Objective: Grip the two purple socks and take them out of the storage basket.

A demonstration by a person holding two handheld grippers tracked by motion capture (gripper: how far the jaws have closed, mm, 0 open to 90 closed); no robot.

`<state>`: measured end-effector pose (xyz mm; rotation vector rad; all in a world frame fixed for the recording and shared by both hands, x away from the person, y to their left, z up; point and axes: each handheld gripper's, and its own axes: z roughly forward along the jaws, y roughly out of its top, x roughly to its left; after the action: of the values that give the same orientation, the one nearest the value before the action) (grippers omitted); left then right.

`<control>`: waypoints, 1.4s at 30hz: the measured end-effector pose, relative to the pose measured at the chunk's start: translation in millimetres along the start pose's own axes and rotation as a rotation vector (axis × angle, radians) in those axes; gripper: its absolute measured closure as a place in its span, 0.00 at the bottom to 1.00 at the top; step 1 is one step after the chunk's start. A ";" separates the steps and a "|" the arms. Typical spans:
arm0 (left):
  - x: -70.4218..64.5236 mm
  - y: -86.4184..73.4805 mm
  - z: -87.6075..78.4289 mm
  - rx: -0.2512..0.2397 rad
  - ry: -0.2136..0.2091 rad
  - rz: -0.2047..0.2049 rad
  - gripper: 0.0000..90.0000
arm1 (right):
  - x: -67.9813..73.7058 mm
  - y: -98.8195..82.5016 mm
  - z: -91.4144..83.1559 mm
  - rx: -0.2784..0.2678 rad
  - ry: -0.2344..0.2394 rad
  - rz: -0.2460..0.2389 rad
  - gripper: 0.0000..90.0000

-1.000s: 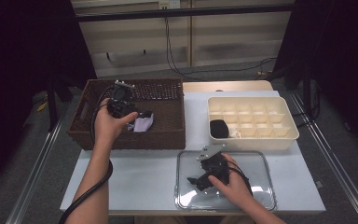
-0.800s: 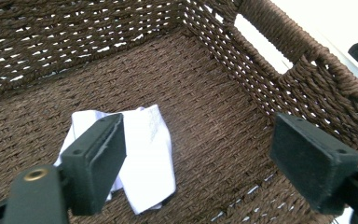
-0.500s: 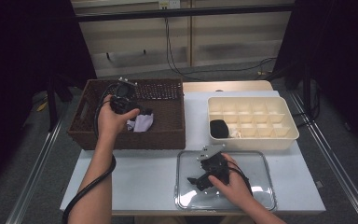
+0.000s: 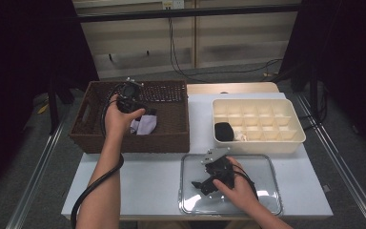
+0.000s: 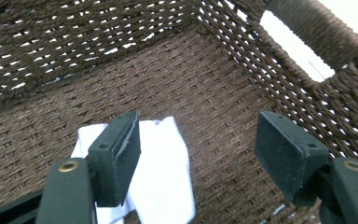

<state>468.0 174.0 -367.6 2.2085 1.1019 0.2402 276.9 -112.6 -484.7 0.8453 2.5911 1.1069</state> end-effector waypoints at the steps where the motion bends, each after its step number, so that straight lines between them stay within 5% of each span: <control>1: 0.0 0.0 0.0 0.000 0.000 0.000 0.36 | 0.0 0.0 0.0 0.000 0.000 0.000 0.01; 42: 26.1 -5.4 52.1 0.134 0.026 -0.076 0.36 | 0.0 -0.1 0.1 -0.002 -0.001 0.001 0.01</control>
<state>503.2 171.9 -414.2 2.2810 1.2460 0.1667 277.0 -112.5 -484.9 0.8470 2.5886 1.1089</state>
